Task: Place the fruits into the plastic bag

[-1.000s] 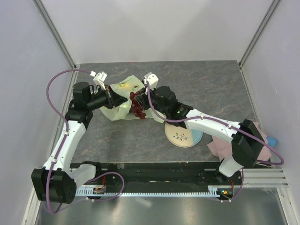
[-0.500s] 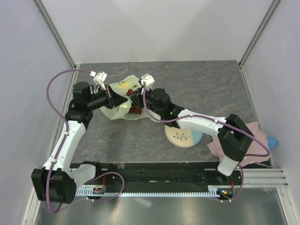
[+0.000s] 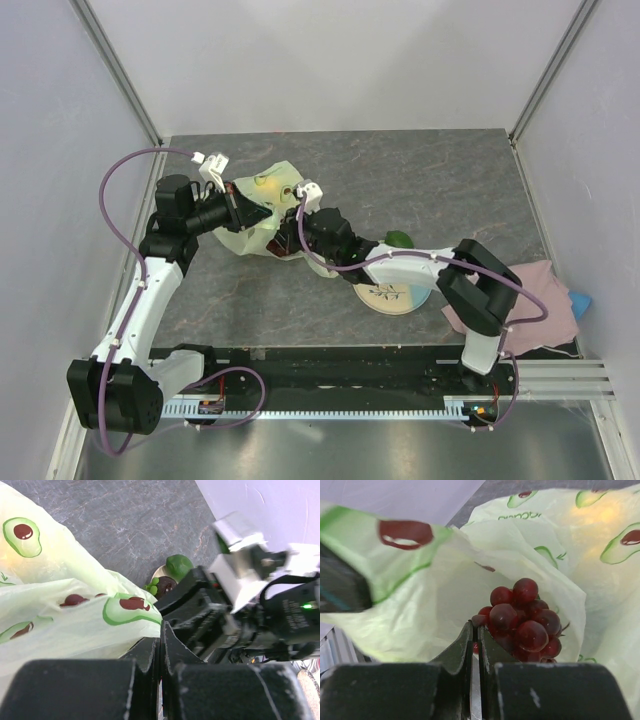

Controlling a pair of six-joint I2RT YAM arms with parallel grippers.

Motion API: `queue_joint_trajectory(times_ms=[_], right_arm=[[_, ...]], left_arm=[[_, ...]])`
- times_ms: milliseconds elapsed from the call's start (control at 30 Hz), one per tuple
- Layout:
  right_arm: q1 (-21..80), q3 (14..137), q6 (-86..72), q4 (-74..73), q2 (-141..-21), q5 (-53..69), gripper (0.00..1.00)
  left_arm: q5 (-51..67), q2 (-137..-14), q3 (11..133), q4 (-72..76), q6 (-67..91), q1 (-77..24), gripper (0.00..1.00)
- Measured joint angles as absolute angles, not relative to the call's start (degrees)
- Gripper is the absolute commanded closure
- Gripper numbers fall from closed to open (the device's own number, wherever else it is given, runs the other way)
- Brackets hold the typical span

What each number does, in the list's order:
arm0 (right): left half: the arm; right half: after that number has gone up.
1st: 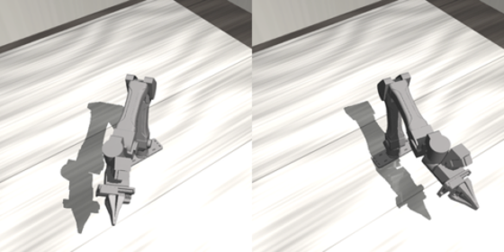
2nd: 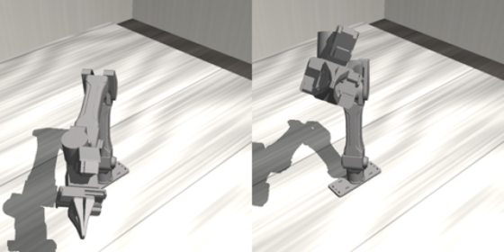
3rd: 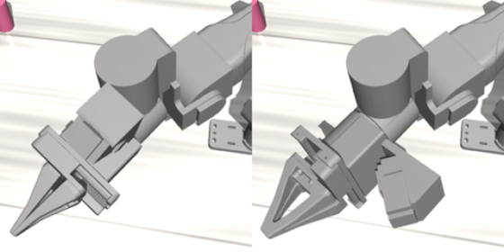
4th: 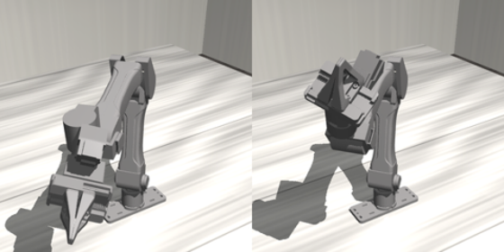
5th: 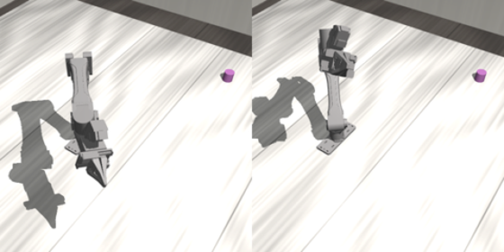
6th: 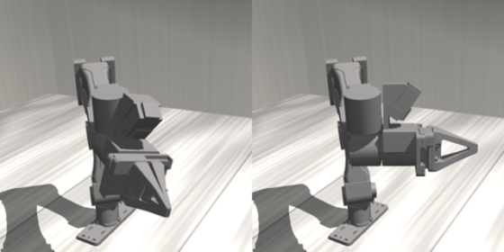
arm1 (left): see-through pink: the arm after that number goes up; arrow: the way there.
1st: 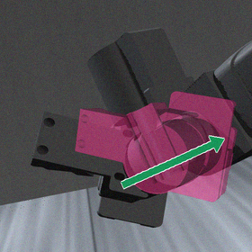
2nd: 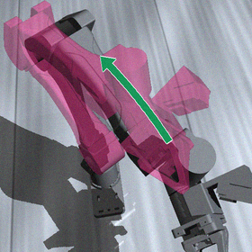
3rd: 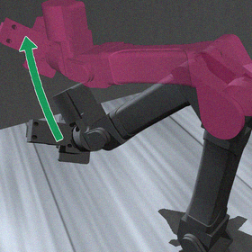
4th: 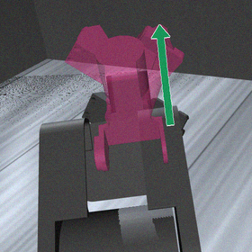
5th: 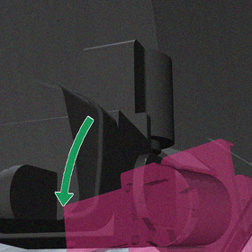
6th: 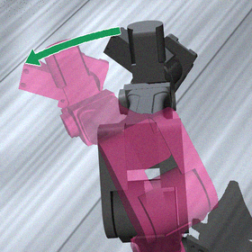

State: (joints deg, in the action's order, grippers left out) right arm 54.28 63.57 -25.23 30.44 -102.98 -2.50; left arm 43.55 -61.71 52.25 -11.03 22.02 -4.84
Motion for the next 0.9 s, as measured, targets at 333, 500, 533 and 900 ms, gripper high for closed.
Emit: queue_joint_trajectory(times_ms=[333, 500, 533, 900], right_arm=[[54.2, 66.5, -31.4, 36.6, -110.6, 0.7, 1.0], [54.2, 67.4, -33.5, 43.2, -111.9, 1.5, 1.0], [54.2, 67.9, -34.1, 44.9, -112.5, 1.9, 1.0], [54.0, 75.8, -38.4, 42.5, -119.6, 3.3, 0.65]], left_arm=[[43.6, -61.7, 52.2, -11.0, 22.0, -4.8, 0.99], [43.7, -61.7, 52.2, -11.0, 22.0, -4.8, 0.99], [43.7, -61.7, 52.2, -11.0, 22.0, -4.8, 0.98], [43.1, -61.8, 52.2, -11.1, 22.0, -4.2, 0.99]])
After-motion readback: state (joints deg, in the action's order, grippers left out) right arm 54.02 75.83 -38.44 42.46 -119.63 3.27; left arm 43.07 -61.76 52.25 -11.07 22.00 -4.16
